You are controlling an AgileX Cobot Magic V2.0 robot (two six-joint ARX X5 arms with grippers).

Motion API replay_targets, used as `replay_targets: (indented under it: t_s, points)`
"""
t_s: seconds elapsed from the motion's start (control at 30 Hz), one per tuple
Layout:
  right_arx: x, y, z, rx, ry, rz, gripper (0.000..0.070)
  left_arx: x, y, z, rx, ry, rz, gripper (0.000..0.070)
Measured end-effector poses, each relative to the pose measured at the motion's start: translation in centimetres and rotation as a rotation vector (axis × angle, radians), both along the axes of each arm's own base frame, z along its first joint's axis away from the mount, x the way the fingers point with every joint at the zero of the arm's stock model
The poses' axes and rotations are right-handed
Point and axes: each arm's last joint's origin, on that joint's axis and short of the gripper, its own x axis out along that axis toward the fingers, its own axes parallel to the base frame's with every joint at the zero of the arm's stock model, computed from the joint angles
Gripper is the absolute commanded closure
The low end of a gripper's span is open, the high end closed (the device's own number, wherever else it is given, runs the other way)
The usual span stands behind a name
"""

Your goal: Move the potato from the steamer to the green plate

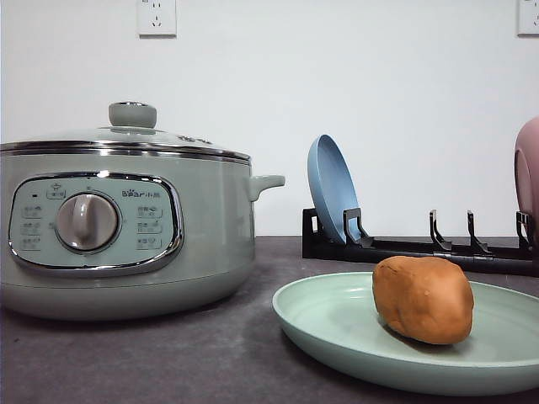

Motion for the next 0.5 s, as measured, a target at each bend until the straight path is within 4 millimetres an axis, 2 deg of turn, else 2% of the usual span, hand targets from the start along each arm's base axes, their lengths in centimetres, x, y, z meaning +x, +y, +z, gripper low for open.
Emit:
replay_targets:
  t_s: [0.5]
  points:
    - [0.00, 0.00, 0.00, 0.000, 0.000, 0.000, 0.0699, 0.00, 0.00, 0.00, 0.000, 0.000, 0.000, 0.0698]
